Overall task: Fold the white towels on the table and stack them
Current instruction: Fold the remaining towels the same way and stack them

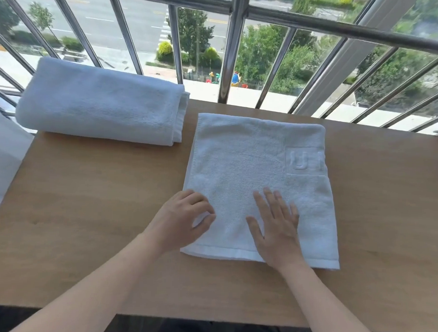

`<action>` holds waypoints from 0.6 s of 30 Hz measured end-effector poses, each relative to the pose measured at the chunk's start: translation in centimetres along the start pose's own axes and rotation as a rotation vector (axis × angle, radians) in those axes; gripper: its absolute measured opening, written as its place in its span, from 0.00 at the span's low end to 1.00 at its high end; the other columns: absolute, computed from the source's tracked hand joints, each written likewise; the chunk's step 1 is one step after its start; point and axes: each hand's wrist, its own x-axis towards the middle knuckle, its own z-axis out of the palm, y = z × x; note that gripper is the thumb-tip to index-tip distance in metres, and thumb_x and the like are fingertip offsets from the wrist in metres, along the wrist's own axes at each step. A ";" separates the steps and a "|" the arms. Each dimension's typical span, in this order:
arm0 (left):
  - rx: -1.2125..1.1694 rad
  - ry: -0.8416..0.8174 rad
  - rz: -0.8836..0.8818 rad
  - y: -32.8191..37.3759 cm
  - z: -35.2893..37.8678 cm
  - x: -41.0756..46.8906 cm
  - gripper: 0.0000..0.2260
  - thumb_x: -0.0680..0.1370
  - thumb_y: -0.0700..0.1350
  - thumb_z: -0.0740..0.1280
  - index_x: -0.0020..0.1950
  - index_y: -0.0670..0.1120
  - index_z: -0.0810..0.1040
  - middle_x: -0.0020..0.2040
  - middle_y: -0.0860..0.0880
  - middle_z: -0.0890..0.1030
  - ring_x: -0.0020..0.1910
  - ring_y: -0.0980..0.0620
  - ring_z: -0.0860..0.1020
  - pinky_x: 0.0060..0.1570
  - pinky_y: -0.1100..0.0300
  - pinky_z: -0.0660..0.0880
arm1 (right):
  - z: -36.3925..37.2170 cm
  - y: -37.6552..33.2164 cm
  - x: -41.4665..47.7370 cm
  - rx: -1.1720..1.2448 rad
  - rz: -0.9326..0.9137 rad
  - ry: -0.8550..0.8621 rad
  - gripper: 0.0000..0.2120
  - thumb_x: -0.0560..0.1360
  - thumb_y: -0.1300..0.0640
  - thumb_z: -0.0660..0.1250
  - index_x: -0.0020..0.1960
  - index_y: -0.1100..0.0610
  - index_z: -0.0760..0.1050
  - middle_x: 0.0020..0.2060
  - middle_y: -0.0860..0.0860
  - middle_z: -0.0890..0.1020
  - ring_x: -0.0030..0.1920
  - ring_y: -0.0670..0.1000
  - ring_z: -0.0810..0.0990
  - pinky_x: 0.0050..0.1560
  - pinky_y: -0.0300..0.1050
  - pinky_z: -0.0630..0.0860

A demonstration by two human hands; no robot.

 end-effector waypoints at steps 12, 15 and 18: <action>0.269 -0.227 -0.224 -6.5 3.7 15.3 0.27 0.82 0.63 0.44 0.81 0.60 0.49 0.83 0.54 0.46 0.81 0.53 0.42 0.79 0.52 0.39 | 3.1 -1.3 2.5 -0.145 0.171 0.083 0.34 0.77 0.40 0.55 0.80 0.51 0.57 0.80 0.51 0.57 0.80 0.56 0.52 0.76 0.67 0.48; 0.289 -0.212 -0.322 -8.3 3.6 17.6 0.27 0.82 0.61 0.43 0.82 0.58 0.48 0.83 0.54 0.46 0.81 0.54 0.42 0.78 0.53 0.37 | 3.4 -1.1 2.6 -0.161 0.150 0.093 0.35 0.76 0.41 0.56 0.80 0.51 0.56 0.80 0.52 0.57 0.80 0.57 0.53 0.76 0.68 0.48; 0.293 -0.186 -0.450 -7.7 3.9 19.1 0.28 0.83 0.59 0.44 0.82 0.55 0.46 0.83 0.51 0.45 0.81 0.51 0.41 0.77 0.49 0.36 | 3.4 -1.1 2.7 -0.157 0.154 0.091 0.36 0.75 0.41 0.57 0.80 0.52 0.58 0.79 0.53 0.59 0.80 0.58 0.55 0.75 0.69 0.50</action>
